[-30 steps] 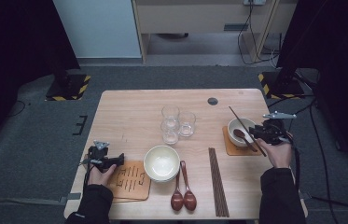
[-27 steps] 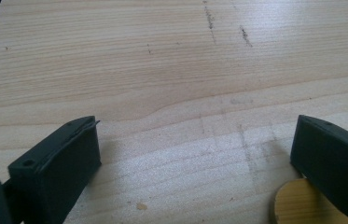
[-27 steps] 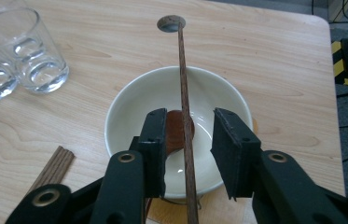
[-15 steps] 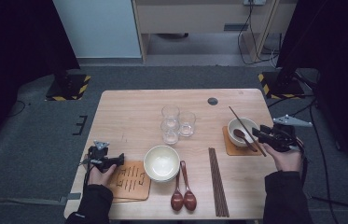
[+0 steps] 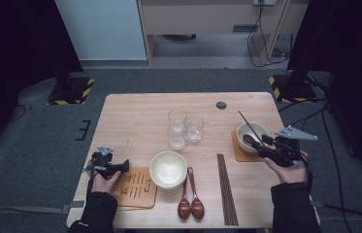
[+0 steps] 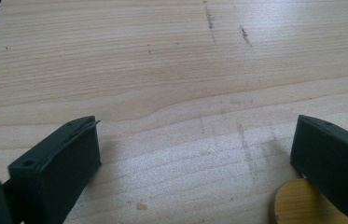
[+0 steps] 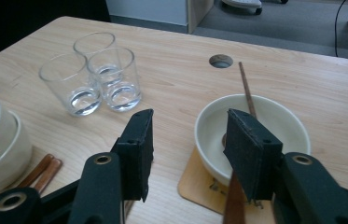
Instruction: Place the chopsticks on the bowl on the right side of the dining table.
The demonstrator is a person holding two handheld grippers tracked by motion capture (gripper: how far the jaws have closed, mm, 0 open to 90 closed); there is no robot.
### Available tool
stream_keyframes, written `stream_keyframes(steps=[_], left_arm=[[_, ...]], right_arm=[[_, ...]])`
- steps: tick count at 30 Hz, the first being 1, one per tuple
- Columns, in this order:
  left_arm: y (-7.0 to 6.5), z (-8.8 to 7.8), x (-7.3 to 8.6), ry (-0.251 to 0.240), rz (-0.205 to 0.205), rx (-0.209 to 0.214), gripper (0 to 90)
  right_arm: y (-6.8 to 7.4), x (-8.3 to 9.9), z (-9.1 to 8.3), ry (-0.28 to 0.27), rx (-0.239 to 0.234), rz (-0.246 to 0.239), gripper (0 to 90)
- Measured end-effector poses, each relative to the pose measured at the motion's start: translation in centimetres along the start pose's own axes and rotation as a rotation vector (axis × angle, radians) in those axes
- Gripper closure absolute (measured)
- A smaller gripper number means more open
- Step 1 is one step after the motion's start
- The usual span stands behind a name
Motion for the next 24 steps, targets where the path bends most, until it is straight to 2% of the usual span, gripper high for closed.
stream_keyframes(steps=[9, 13, 16, 24], left_arm=[[0.0, 0.0, 0.0, 0.000, 0.000, 0.000, 0.2], [0.0, 0.0, 0.0, 0.000, 0.000, 0.000, 0.3], [0.0, 0.0, 0.0, 0.000, 0.000, 0.000, 0.3], [0.0, 0.0, 0.0, 0.000, -0.001, 0.000, 0.2]], right_arm=[[2.1, 1.9, -0.4, 0.022, -0.005, -0.037, 47.7], [2.9, 2.7, -0.3, 0.035, -0.011, -0.034, 46.5], [3.4, 3.5, -0.1, 0.051, -0.019, -0.012, 46.4], [4.6, 5.2, 0.6, 0.096, -0.025, -0.036, 47.1]])
Point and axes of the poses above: each handheld gripper's, and its own axes: z roughly forward along the jaws, x roughly out of its underside, y roughly to its left, the point moved 7 cm from there along z, roughly forward along the jaws, and after that the axes turned 4 degrees about x, right-handed, at the moved point
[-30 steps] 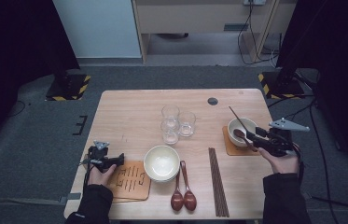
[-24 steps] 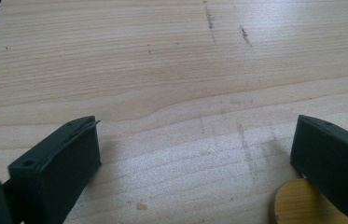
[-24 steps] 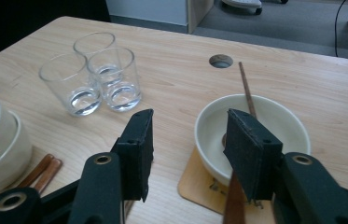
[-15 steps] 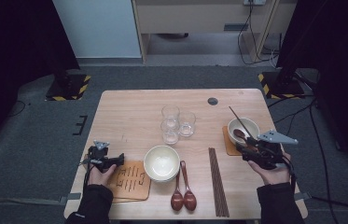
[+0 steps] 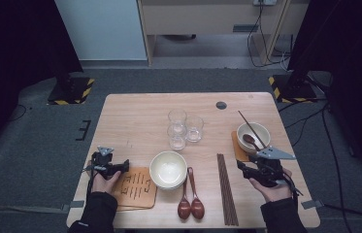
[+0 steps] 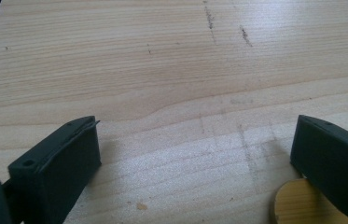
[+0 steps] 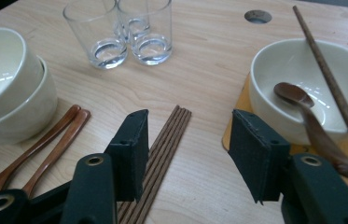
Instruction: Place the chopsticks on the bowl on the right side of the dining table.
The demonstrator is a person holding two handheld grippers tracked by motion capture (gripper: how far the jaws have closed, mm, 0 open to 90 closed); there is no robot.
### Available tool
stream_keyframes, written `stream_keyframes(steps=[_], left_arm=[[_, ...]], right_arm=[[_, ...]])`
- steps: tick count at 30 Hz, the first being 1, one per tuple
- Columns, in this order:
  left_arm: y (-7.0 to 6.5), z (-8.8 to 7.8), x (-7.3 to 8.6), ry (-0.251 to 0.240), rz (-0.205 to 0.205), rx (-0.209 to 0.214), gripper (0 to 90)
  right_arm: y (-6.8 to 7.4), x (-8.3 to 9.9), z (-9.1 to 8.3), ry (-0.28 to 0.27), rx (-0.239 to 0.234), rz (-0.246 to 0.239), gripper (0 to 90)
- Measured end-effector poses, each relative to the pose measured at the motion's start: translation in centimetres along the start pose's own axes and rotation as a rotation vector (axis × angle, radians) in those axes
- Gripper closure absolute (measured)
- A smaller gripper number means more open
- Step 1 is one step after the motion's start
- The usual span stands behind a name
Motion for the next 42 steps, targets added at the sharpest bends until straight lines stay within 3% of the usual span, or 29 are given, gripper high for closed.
stream_keyframes(steps=[15, 22, 30, 42], left_arm=[[0.0, 0.0, 0.0, 0.000, 0.000, 0.000, 0.3], [0.0, 0.0, 0.0, 0.000, 0.000, 0.000, 0.3], [0.0, 0.0, 0.0, 0.000, 0.000, 0.000, 0.3], [0.0, 0.0, 0.0, 0.001, 0.001, -0.001, 0.3]], right_arm=[[1.6, 2.6, 1.9, 0.070, -0.019, -0.043, 47.8], [1.7, 3.8, 3.1, 0.110, -0.029, -0.049, 48.3], [2.1, 5.7, 4.8, 0.192, -0.045, -0.079, 51.3], [2.3, 6.7, 5.9, 0.246, -0.041, -0.099, 54.5]])
Point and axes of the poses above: each handheld gripper's, and its own axes: z roughly forward along the jaws, x roughly out of its underside, y roughly to its left, the point moved 7 cm from there along z, roughly forward along the jaws, and after that the axes turned 4 degrees about x, right-handed, at the moved point
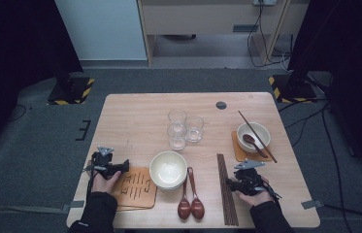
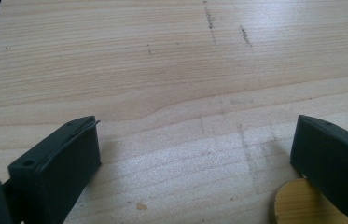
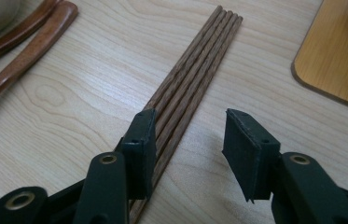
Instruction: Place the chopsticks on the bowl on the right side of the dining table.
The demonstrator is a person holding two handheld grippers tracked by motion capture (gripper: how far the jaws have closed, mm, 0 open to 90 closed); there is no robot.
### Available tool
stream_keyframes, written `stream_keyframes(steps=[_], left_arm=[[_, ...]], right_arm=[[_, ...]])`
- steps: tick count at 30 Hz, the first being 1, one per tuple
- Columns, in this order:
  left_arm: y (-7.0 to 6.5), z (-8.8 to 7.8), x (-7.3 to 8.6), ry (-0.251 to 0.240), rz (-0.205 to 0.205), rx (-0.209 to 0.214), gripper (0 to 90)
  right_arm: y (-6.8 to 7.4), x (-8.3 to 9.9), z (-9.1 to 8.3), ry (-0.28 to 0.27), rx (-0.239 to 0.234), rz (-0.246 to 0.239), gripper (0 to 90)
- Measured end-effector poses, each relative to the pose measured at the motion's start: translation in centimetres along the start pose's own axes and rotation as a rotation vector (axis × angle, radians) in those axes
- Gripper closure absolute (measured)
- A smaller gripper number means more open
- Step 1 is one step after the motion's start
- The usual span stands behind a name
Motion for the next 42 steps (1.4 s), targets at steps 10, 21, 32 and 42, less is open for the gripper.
stream_keyframes(steps=[10, 21, 32, 42], left_arm=[[0.00, 0.00, 0.00, 0.000, 0.000, 0.000, 0.2], [0.00, 0.00, 0.00, 0.000, 0.000, 0.000, 0.3], [0.00, 0.00, 0.00, 0.000, 0.000, 0.000, 0.2], [0.00, 0.00, 0.00, 0.000, 0.000, 0.000, 0.2]], right_arm=[[-0.12, 0.24, 0.20, 0.016, 0.008, -0.015, 62.3], [0.18, 0.33, 0.38, 0.033, -0.016, -0.011, 65.5], [0.06, 0.38, 0.49, 0.043, 0.002, -0.015, 71.4], [-0.38, 0.60, 0.49, 0.063, 0.013, -0.003, 76.4]])
Point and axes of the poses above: each handheld gripper's, and its own axes: z roughly forward along the jaws, x roughly out of its underside, y roughly to its left, the point moved 7 cm from there along z, roughly forward along the jaws, and after that the axes turned 4 degrees about x, right-handed, at the moved point
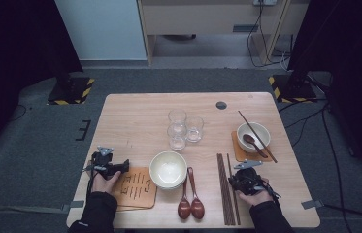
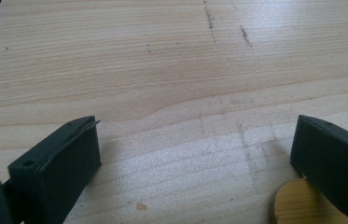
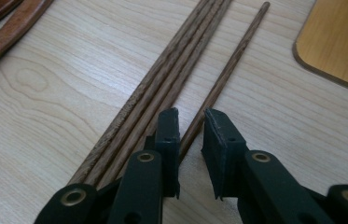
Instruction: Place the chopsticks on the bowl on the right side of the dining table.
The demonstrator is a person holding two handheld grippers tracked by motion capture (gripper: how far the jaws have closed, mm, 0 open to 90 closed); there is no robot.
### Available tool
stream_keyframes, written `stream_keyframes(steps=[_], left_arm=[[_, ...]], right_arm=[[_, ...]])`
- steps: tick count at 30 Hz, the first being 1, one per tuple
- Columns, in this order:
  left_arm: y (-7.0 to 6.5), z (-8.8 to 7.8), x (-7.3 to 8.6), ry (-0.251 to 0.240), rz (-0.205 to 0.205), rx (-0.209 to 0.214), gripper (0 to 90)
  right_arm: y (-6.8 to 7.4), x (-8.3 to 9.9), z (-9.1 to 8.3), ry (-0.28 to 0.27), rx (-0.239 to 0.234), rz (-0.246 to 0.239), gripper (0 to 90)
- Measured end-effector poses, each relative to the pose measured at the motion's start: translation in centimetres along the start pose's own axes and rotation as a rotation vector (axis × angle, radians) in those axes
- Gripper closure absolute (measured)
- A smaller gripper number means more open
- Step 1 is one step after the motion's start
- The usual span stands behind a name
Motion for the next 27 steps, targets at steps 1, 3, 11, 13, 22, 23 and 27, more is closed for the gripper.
stream_keyframes(steps=[1, 3, 11, 13, 22, 23, 27], left_arm=[[0.0, 0.0, 0.0, 0.000, 0.000, 0.000, 0.3], [0.0, 0.0, 0.0, 0.000, 0.000, 0.000, 0.3], [0.0, 0.0, 0.0, 0.000, 0.000, 0.000, 0.3], [0.0, 0.0, 0.0, 0.000, 0.000, 0.000, 0.2], [0.0, 0.0, 0.0, 0.000, 0.000, 0.000, 0.3], [0.0, 0.0, 0.0, 0.000, 0.000, 0.000, 0.3], [0.0, 0.0, 0.0, 0.000, 0.000, 0.000, 0.3]], right_arm=[[-0.1, 0.0, 0.0, -0.003, 0.007, 0.001, 76.8], [-0.2, 0.1, 0.0, 0.005, 0.007, 0.018, 77.7], [-0.9, 0.2, -0.2, 0.017, 0.021, 0.040, 80.0], [-1.0, 0.2, -0.2, 0.016, 0.025, 0.041, 80.5], [-1.5, 0.4, -0.4, 0.027, 0.032, 0.055, 82.8], [-1.5, 0.4, -0.4, 0.025, 0.035, 0.060, 82.7], [-1.5, 0.5, -0.3, 0.029, 0.041, 0.064, 81.1]])
Point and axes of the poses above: each handheld gripper's, and its own axes: z roughly forward along the jaws, x roughly out of its underside, y roughly to its left, the point moved 7 cm from there along z, roughly forward along the jaws, and after that the axes turned 4 degrees about x, right-handed, at the moved point
